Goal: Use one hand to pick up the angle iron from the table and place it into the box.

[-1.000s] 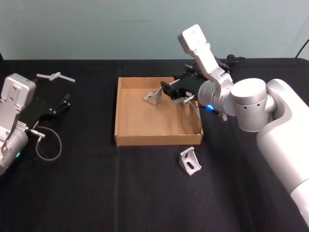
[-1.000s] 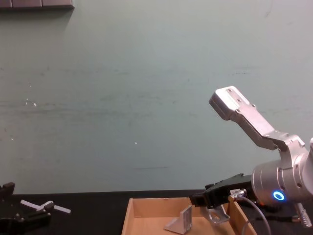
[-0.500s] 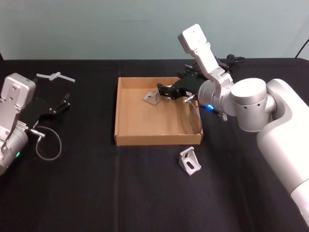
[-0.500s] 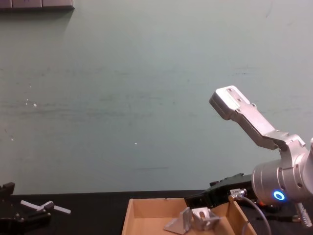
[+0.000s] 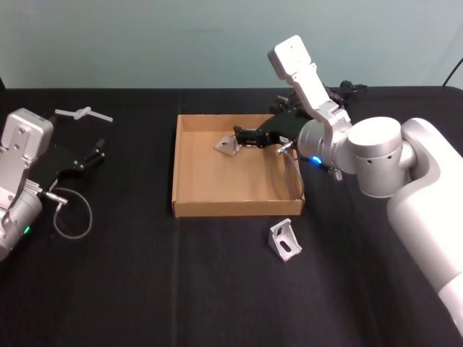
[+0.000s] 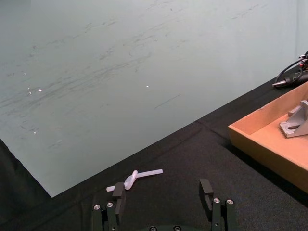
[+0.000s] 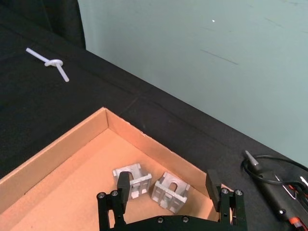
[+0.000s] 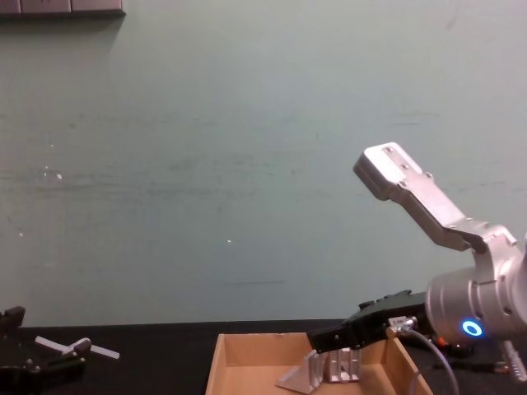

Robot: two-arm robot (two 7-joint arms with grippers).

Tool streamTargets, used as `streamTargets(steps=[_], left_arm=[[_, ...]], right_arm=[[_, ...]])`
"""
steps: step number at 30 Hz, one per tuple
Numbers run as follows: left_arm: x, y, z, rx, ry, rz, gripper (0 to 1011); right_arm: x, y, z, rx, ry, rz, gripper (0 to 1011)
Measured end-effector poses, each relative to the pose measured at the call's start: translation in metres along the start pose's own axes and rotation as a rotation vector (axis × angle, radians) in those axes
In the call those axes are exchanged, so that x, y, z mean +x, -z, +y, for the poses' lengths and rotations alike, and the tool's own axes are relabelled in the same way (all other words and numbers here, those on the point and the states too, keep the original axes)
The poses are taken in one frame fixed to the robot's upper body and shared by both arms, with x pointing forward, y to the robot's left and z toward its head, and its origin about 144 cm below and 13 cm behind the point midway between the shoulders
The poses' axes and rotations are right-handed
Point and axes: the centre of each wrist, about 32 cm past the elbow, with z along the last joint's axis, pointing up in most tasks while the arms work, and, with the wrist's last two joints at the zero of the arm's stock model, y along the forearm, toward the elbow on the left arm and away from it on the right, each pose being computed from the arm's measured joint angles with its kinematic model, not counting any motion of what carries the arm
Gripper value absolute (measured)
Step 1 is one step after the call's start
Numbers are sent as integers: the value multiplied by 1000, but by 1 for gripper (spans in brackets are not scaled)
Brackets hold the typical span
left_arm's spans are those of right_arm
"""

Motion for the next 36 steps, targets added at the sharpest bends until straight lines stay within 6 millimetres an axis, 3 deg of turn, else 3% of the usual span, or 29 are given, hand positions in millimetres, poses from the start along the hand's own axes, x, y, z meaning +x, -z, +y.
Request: streamTargets(steps=[7,17,24,36], left_arm=[[0,0,0,0,0,0,1005],[0,0,0,0,0,0,1005],[0,0,0,0,0,0,1005],[0,0,0,0,0,0,1005]], right_arm=[[-1,2,-17,5,2,-8,1000],[-8,5,-65,26,-21,-44,1000],[-21,21,-100,14,-59,-38,1000],[-42,38,-141,-22,-97,30,1000]])
